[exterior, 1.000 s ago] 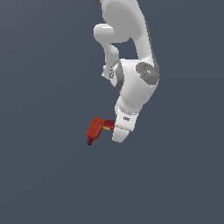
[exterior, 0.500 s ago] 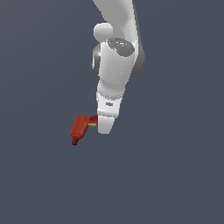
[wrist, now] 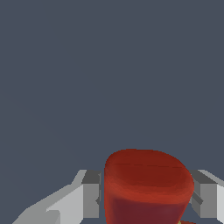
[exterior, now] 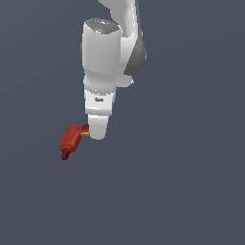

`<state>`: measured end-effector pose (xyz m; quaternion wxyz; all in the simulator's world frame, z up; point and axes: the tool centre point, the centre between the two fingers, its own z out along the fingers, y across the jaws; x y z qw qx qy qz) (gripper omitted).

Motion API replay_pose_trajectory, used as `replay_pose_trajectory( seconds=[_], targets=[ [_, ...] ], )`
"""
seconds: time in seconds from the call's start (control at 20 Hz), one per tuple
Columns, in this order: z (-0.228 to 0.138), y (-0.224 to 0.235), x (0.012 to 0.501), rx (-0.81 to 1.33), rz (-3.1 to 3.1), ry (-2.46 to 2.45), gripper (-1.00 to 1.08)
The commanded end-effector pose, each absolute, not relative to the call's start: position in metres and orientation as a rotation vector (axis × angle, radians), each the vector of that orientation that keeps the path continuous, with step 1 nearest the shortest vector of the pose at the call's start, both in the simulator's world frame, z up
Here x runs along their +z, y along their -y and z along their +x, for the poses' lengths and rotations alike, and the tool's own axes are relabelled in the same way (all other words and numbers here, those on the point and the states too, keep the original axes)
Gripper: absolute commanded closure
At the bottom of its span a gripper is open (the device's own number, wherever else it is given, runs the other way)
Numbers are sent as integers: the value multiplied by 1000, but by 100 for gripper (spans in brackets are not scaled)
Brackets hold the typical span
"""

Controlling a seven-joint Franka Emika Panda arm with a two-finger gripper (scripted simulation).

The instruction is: Pick up the object and move it to a goal position.

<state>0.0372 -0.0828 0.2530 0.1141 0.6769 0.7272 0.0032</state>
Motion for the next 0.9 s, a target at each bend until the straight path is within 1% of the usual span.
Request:
replay_pose_trajectory(
  seconds=[0.0, 0.5, 0.85],
  targets=[
    [41, 94, 265, 43, 1947, -2151, 108],
    [52, 136, 298, 154, 1821, -2229, 108],
    [59, 157, 315, 212, 1755, -2267, 108]
  ],
)
